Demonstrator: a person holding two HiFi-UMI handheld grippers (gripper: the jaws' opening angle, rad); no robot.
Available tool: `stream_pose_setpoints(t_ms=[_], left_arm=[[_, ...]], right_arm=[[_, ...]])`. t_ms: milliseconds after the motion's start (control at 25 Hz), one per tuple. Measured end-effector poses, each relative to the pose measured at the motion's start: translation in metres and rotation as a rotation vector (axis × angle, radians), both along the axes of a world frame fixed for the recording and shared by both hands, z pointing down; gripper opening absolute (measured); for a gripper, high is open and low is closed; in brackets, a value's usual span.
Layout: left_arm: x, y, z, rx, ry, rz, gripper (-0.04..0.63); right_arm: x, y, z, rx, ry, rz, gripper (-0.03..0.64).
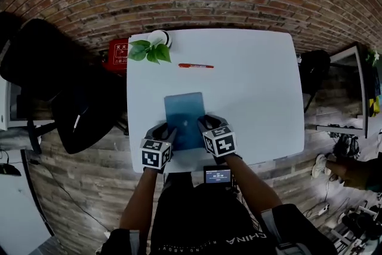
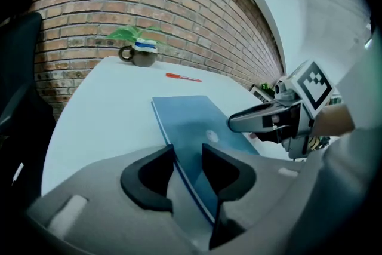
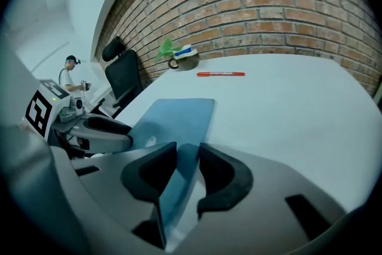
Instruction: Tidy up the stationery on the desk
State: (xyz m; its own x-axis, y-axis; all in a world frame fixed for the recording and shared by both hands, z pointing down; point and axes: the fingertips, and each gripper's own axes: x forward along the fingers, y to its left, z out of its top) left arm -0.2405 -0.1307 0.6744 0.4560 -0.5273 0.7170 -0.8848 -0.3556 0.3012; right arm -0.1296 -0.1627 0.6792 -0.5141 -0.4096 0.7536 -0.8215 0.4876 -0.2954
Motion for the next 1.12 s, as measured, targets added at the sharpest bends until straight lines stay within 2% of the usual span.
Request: stream_pose_setpoints(t_ms=[320, 680, 1120], left_arm=[[0.072, -0.024, -0.001, -0.009, 0.001, 0.091, 0.155], [0.134, -0.045, 0.000, -0.007, -0.001, 0.126, 0.155], [0.146, -0.048, 0.000, -0.008, -0.019, 0.138, 0.155]], right_arm=[[0.075, -0.014, 0.000, 0.004, 0.008, 0.104, 0.130], [0.138, -0.032, 0.000, 0.010, 0.008, 0.170, 0.129], [0.150, -0.036, 0.000, 0.010, 0.014, 0.164, 0.136]])
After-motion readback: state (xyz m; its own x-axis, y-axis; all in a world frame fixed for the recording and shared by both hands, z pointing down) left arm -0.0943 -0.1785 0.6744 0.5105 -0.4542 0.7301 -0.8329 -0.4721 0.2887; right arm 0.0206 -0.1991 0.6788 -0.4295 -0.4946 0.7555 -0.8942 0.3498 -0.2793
